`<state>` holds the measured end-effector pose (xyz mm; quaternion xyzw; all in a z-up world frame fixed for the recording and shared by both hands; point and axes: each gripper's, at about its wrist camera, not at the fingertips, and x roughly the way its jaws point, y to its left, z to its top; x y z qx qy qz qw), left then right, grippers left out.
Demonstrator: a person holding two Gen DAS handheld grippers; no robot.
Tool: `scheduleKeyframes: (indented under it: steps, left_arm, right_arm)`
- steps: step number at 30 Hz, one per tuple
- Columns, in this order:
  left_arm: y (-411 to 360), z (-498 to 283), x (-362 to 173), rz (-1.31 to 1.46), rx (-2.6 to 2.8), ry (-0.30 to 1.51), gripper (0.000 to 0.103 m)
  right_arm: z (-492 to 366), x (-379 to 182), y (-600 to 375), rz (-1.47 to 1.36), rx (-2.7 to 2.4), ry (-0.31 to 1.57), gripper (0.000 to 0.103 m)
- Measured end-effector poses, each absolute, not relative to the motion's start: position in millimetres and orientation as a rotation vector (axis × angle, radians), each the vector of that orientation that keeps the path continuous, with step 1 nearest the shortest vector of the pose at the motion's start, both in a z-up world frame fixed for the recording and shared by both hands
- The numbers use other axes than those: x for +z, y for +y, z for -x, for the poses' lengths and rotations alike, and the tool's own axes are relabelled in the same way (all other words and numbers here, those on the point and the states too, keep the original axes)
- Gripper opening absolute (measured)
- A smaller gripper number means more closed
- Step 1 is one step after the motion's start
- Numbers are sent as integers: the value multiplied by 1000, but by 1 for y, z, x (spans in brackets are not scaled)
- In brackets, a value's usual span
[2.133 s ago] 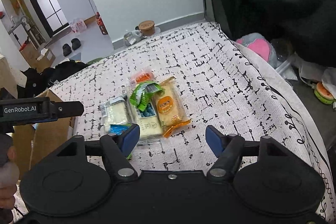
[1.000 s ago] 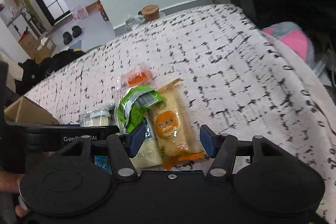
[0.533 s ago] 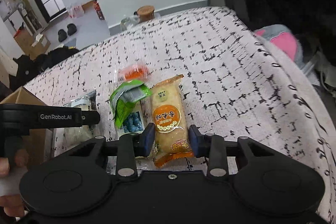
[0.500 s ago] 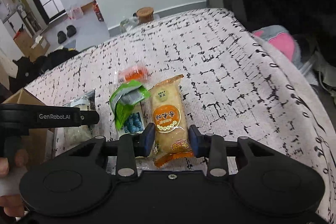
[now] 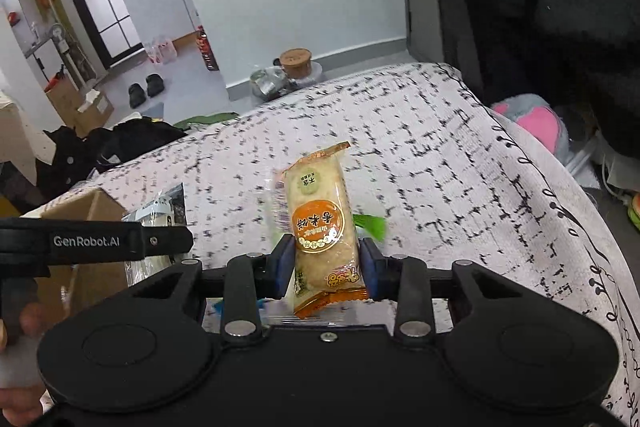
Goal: Organize snacks
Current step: 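Grasp the white bread packet with the left tool while the right grasps the orange-labelled bread, then carry both bread packets over the box and open both tools to release them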
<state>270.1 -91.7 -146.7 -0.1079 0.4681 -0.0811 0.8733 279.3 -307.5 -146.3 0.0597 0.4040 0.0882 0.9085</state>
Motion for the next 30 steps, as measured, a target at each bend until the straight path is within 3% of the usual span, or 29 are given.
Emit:
scheduleKeyframes:
  steps: [30]
  left_arm:
    - [48,-200,-86,206,-24,898,46]
  right_arm:
    - [-239,-111,-214,-151,331,755,34]
